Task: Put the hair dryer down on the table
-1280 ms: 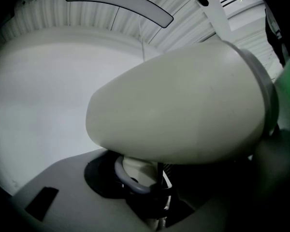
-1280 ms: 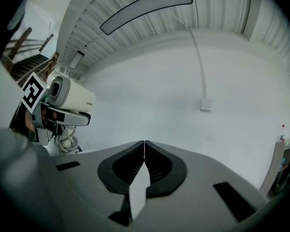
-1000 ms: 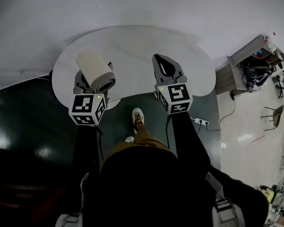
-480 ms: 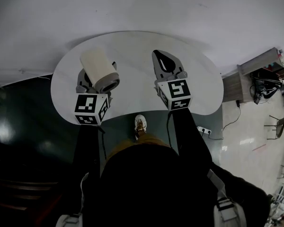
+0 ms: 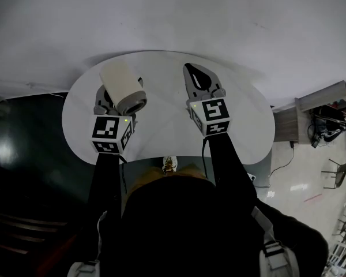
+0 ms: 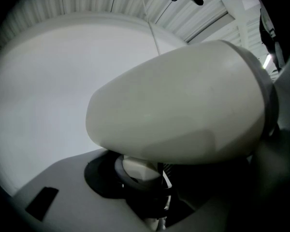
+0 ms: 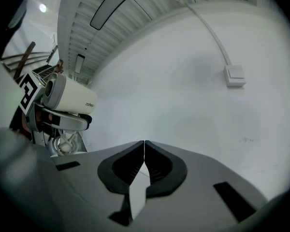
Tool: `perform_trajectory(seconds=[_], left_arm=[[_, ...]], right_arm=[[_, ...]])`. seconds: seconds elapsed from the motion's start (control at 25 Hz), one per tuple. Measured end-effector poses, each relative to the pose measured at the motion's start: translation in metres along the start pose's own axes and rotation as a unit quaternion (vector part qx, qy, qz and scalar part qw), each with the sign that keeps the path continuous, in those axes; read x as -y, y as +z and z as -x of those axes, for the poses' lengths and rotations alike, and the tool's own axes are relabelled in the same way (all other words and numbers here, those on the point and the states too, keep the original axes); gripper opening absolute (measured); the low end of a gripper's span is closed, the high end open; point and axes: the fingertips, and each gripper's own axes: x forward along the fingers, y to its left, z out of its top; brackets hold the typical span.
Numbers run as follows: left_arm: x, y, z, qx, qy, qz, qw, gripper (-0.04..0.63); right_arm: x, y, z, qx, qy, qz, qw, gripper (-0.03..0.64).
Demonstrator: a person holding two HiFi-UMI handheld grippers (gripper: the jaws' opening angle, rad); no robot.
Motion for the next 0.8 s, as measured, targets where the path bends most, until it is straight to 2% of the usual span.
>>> perform_trajectory(seconds=[0.36, 0.8], left_arm=[[-0.010, 0.000, -0.021, -0.005, 0.013, 0.001, 0.9999, 0.219], [-0.008, -0.008, -0.030, -0.018, 0.015, 0.000, 0.9997, 0.219]], right_arm=[[0.009, -0.001, -0.020, 0.001, 0.016, 0.000, 1.000, 0.026], [0.023, -0.009, -0.021, -0.004, 0.009, -0.010, 1.000, 0.026]])
